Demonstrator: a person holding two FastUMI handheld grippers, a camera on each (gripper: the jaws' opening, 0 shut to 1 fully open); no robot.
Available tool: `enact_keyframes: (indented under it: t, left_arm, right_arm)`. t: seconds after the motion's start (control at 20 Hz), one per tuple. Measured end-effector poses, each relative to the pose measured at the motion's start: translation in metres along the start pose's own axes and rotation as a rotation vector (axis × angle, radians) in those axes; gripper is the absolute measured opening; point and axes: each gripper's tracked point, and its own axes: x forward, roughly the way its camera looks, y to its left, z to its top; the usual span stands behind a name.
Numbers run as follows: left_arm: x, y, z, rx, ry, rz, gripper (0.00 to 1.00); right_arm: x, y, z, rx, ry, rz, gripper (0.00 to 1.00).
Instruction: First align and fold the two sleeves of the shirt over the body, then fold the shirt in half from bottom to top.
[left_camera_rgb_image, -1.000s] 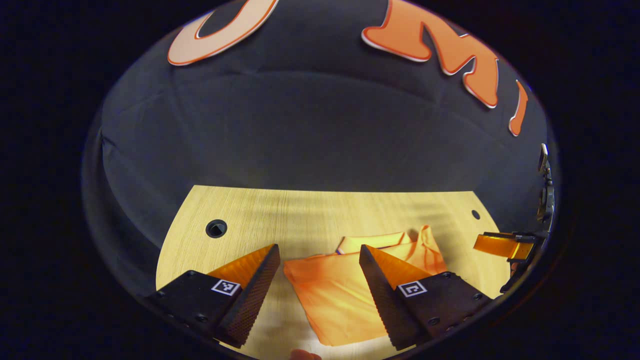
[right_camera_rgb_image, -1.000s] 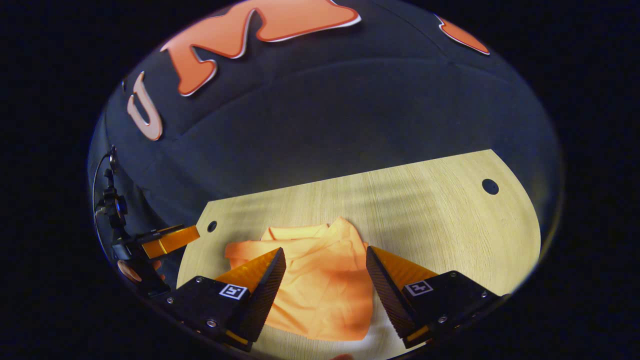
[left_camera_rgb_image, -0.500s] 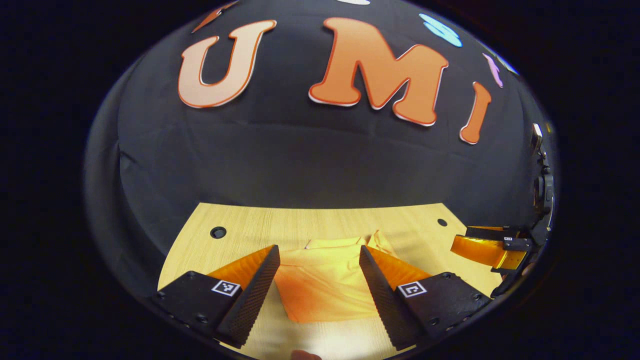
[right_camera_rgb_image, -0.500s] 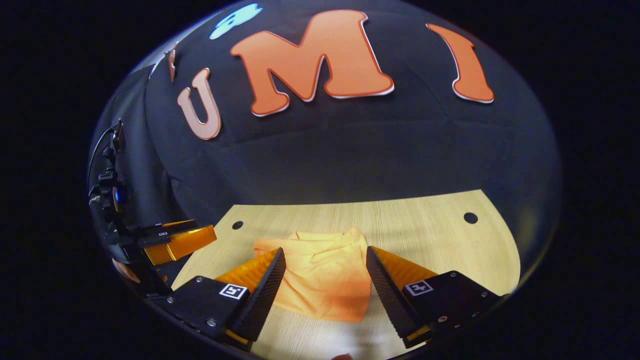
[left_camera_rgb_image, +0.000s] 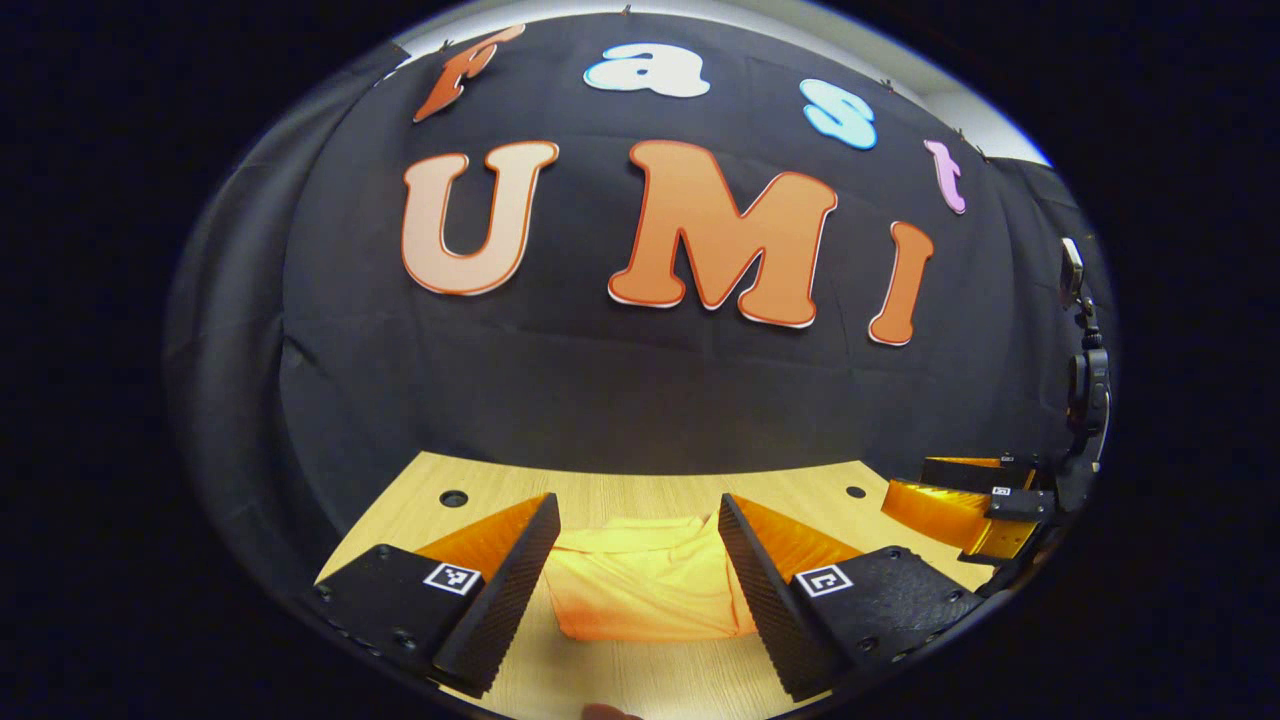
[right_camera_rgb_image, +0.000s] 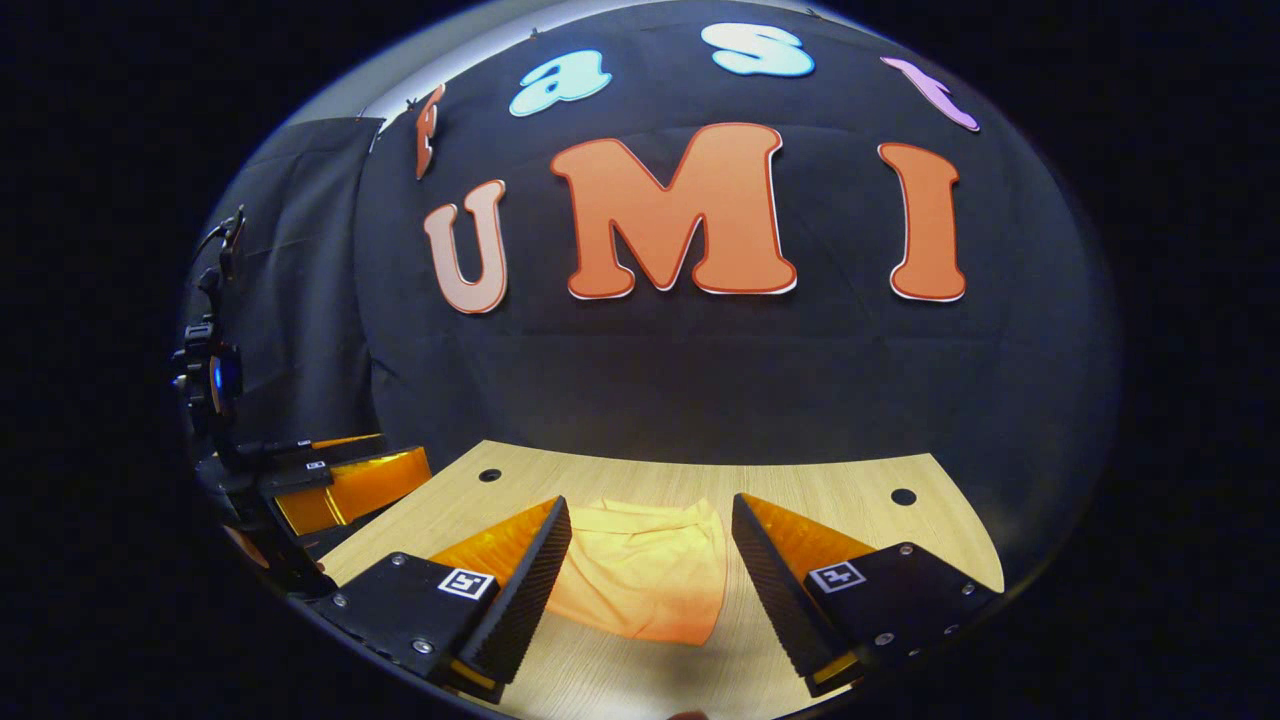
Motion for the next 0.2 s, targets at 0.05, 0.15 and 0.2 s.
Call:
enact_keyframes:
  t: [0.05,0.15,0.2]
  left_arm:
    - [-0.009,-0.002,0.002,0.005,-0.021,0.001,0.98]
    - [-0.025,-0.008,0.0,0.004,-0.047,-0.001,0.98]
    - [-0.034,-0.01,-0.002,0.003,-0.049,0.003,0.98]
  right_arm:
    - [-0.005,0.003,0.001,0.002,-0.016,0.011,0.98]
    - [-0.014,0.006,0.006,0.0,-0.059,0.024,0.99]
    - [-0.021,0.008,0.005,-0.002,-0.07,0.027,0.99]
